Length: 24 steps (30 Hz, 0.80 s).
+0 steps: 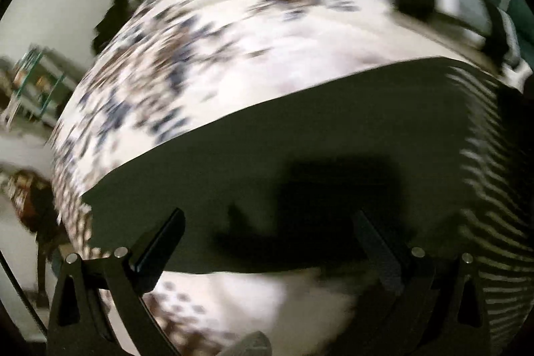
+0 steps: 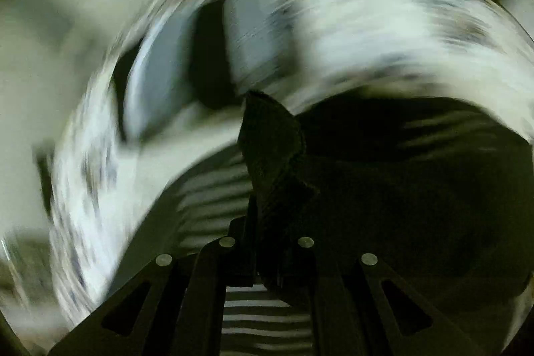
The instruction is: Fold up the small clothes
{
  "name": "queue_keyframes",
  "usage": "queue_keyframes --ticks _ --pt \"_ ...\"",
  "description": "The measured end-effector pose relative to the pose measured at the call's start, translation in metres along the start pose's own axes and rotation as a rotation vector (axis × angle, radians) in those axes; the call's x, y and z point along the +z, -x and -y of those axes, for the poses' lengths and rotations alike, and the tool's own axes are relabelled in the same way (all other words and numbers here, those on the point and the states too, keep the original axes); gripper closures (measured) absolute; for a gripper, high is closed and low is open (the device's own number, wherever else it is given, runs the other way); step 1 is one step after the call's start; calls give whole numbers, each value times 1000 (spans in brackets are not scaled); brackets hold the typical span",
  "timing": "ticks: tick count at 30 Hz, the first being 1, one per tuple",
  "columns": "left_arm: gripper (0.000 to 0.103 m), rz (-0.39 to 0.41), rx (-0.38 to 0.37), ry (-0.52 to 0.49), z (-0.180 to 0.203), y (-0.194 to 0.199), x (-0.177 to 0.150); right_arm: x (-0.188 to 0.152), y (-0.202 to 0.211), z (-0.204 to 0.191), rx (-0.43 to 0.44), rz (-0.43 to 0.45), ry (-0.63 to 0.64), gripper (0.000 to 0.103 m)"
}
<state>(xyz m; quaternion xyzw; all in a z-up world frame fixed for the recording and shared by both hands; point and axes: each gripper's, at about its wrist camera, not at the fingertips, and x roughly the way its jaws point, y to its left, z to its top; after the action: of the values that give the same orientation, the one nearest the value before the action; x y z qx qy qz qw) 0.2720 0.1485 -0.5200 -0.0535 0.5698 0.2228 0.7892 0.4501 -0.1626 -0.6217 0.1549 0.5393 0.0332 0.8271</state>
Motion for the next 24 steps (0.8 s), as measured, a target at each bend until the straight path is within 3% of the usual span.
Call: queue_keyframes --ticks 2,4,6,8,10,12,13,17,21,24 --pt "0 -12 24 35 -26 -5 -4 -21 -35 -67 -27 -53 171 96" --pt "0 -24 45 72 -51 -12 -7 -40 -63 -96 -68 -121 263 96" --pt "0 -41 61 100 -71 -17 -10 -59 -85 -106 -142 -205 296 94" --pt "0 -51 66 134 -89 -20 -12 -65 -77 -100 -80 -239 246 82" --pt "0 -60 69 174 -108 -22 -14 -75 -50 -84 86 -272 155 48" --pt "0 -81 63 237 -133 -24 -19 -88 -21 -62 252 -284 72 43" --pt "0 -89 61 265 -145 -25 -22 -96 -9 -50 267 -286 47 43" --pt "0 -145 -2 394 -189 -42 -34 -134 26 13 156 -330 -53 43" --pt "1 -200 -113 623 -234 -69 -52 -171 34 75 43 -377 -171 43" --pt "1 -212 -175 764 -257 -86 -62 -182 34 105 17 -358 -234 43"
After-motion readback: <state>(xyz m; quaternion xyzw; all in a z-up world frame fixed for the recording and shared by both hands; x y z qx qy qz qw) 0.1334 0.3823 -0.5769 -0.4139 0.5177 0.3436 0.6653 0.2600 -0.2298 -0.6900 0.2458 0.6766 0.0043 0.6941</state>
